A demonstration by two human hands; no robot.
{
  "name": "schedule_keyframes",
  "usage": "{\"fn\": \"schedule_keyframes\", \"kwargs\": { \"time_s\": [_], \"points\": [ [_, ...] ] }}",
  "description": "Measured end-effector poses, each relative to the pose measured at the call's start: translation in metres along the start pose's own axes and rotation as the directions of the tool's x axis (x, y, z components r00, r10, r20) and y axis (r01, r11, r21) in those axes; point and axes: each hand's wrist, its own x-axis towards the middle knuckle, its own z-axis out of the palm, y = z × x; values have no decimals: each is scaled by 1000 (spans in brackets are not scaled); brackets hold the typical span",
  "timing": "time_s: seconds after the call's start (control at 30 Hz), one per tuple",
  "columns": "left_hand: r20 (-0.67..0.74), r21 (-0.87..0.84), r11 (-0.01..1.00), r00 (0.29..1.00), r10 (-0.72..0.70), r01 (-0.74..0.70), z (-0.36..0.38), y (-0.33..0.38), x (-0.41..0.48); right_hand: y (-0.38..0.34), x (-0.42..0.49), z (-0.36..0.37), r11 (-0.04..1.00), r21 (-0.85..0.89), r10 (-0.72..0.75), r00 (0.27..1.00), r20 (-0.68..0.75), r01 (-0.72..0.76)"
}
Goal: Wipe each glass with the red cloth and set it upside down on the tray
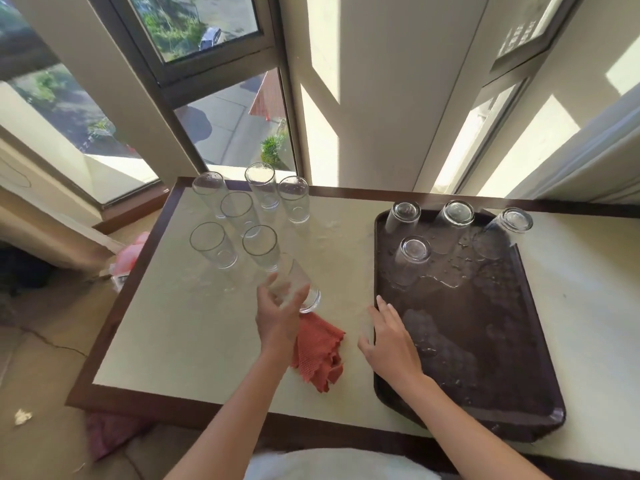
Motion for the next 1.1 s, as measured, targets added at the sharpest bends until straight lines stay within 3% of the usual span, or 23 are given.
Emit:
{"fn": "schedule_keyframes", "kwargs": {
  "time_s": [0.13,0.3,0.43,0.53,0.67,0.77,0.87,0.93,1.0,1.03,1.1],
  "points": [
    [68,-174,978,992,-107,118,-50,-6,-31,-1,-25,6,987,155,-31,993,-115,48],
    [97,-236,949,977,-189,207,-105,-23,-51,-17,-47,23,978,115,-132,941,-311,175],
    [129,-256,930,963,-237,263,-135,-36,-49,-44,-47,39,971,61,-214,954,-208,231],
    [186,-238,925,948,-257,298,-153,-40,-41,-63,-37,57,954,-150,-280,949,-146,258],
    [281,-203,931,929,-241,303,-171,-38,-28,-79,-19,84,944,-305,-134,991,-17,123],
    [337,-173,937,912,-234,305,-179,-33,-19,-81,-18,103,937,-347,-62,996,-63,37],
    [384,-135,948,898,-217,287,-184,-27,-12,-80,-19,114,954,-293,-120,973,-196,59],
    [399,-145,952,896,-195,271,-184,-24,-9,-84,-18,114,986,-164,-66,958,-280,20],
    [417,-178,947,892,-174,267,-183,-22,-5,-97,-18,99,982,149,157,940,-304,-116],
    [434,-192,943,885,-166,271,-180,-21,-2,-107,-19,86,902,386,301,922,-242,-193],
    [478,-203,937,864,-159,284,-173,-16,-1,-123,-22,61,527,807,457,889,-5,-267]
  ]
}}
